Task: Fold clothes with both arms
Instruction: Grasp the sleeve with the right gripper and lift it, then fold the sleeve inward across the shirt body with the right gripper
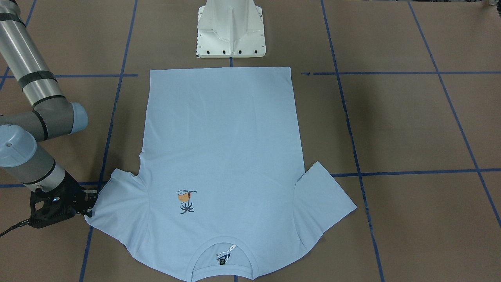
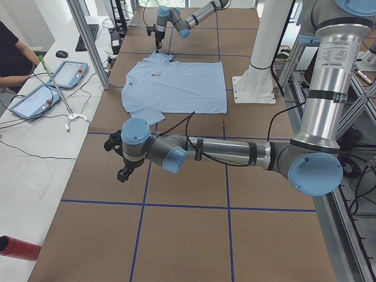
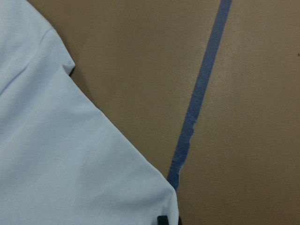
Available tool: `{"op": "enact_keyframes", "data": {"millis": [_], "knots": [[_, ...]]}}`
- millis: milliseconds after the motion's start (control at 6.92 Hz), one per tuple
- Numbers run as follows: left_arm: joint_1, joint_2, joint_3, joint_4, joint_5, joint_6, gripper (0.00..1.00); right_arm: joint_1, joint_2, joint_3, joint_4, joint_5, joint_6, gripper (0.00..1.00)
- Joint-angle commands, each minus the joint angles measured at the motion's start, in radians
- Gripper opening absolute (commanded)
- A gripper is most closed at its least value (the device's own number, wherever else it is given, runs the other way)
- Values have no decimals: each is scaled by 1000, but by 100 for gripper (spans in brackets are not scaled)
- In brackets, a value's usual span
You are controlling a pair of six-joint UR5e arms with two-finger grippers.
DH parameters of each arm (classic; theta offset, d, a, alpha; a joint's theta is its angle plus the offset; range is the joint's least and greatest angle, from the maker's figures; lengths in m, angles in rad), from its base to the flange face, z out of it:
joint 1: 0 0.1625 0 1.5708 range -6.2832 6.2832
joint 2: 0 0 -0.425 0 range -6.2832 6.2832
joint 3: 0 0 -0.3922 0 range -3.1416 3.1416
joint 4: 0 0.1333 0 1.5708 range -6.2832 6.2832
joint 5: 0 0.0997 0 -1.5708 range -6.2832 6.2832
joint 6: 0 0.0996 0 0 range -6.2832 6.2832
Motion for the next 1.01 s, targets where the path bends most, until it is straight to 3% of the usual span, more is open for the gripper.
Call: {"op": "enact_keyframes", "data": {"millis": [0,289,433,578,722,867], "knots": [[0,-5,2,1,0,-1,100,0,9,66,1,60,0,0],[0,-7,3,1,0,-1,100,-55,76,107,2,95,61,0],[0,-8,5,1,0,0,100,-130,151,91,-12,16,163,0],[0,-11,5,1,0,-1,100,-196,237,12,-13,-132,201,0],[0,-17,6,1,0,-1,100,-222,362,-146,-13,-223,221,0],[0,-19,5,-1,-2,-10,100,-222,399,-210,-12,-242,220,70]]}}
